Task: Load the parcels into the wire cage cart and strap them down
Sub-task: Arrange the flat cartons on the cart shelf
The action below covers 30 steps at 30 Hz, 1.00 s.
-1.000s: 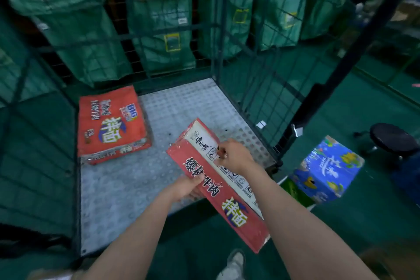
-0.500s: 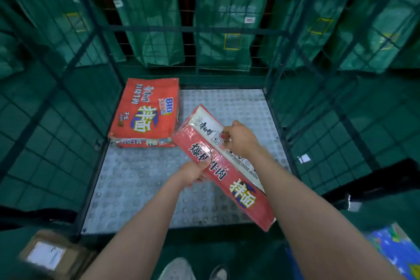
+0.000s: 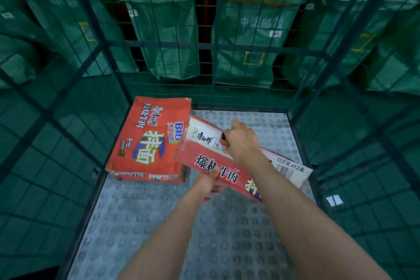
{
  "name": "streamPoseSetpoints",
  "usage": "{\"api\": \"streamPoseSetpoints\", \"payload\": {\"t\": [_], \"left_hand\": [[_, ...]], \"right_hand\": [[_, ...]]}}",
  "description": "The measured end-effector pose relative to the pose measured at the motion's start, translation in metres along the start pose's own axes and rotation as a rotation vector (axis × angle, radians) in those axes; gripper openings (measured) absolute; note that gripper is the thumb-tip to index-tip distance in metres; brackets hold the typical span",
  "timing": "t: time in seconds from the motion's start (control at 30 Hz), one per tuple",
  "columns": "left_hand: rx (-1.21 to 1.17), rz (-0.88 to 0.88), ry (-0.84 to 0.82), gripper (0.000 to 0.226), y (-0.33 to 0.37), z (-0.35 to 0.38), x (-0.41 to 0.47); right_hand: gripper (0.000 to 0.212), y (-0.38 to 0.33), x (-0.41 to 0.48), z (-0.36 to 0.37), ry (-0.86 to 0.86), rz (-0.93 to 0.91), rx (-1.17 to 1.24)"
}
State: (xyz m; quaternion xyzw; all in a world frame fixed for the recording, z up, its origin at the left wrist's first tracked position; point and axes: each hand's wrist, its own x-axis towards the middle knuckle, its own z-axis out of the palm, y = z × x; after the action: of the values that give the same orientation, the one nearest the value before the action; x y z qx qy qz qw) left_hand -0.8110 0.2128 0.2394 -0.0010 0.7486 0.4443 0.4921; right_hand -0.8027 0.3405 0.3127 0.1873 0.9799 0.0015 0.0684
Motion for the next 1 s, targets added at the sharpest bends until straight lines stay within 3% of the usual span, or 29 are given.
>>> {"api": "streamPoseSetpoints", "payload": {"t": [0.2, 0.27, 0.4, 0.5, 0.57, 0.63, 0.7, 0.77, 0.8, 0.87, 0.93, 1.0], "left_hand": [[-0.087, -0.045, 0.064, 0.058, 0.028, -0.002, 0.111], [-0.096, -0.048, 0.115, 0.056, 0.032, 0.002, 0.15], [-0.117, -0.103, 0.178, 0.057, 0.012, 0.019, 0.224], [-0.213, -0.259, 0.097, 0.056, -0.024, 0.031, 0.249], [-0.25, -0.29, 0.125, 0.068, -0.05, 0.032, 0.273], [-0.322, -0.3, 0.192, 0.064, -0.063, 0.021, 0.292], [-0.349, -0.281, 0.296, 0.045, -0.062, 0.005, 0.297], [-0.256, -0.242, 0.308, 0.049, -0.053, -0.003, 0.297], [-0.25, -0.211, 0.295, 0.052, -0.047, -0.004, 0.3], [-0.278, -0.167, 0.304, 0.047, -0.037, -0.002, 0.305], [-0.347, -0.165, 0.36, 0.037, -0.03, 0.0, 0.308], [-0.405, -0.136, 0.534, 0.035, -0.029, 0.002, 0.312]], "right_hand": [[0.03, 0.013, 0.081, 0.046, 0.038, -0.016, -0.133], [0.03, 0.017, 0.104, 0.075, 0.196, -0.02, -0.148], [0.04, 0.022, 0.145, 0.148, 0.326, -0.13, -0.102], [0.034, 0.022, 0.147, 0.208, 0.244, -0.291, -0.13], [0.04, 0.025, 0.146, 0.259, 0.131, -0.328, -0.095], [0.042, 0.028, 0.145, 0.299, 0.087, -0.338, 0.005], [0.034, 0.031, 0.144, 0.319, 0.105, -0.356, 0.002], [0.006, 0.031, 0.149, 0.326, 0.189, -0.389, -0.03], [0.015, 0.031, 0.155, 0.328, 0.176, -0.401, -0.039], [0.006, 0.032, 0.168, 0.326, 0.164, -0.372, -0.055], [0.045, 0.031, 0.172, 0.321, 0.116, -0.42, -0.077], [0.057, 0.032, 0.173, 0.316, 0.054, -0.467, -0.11]]}}
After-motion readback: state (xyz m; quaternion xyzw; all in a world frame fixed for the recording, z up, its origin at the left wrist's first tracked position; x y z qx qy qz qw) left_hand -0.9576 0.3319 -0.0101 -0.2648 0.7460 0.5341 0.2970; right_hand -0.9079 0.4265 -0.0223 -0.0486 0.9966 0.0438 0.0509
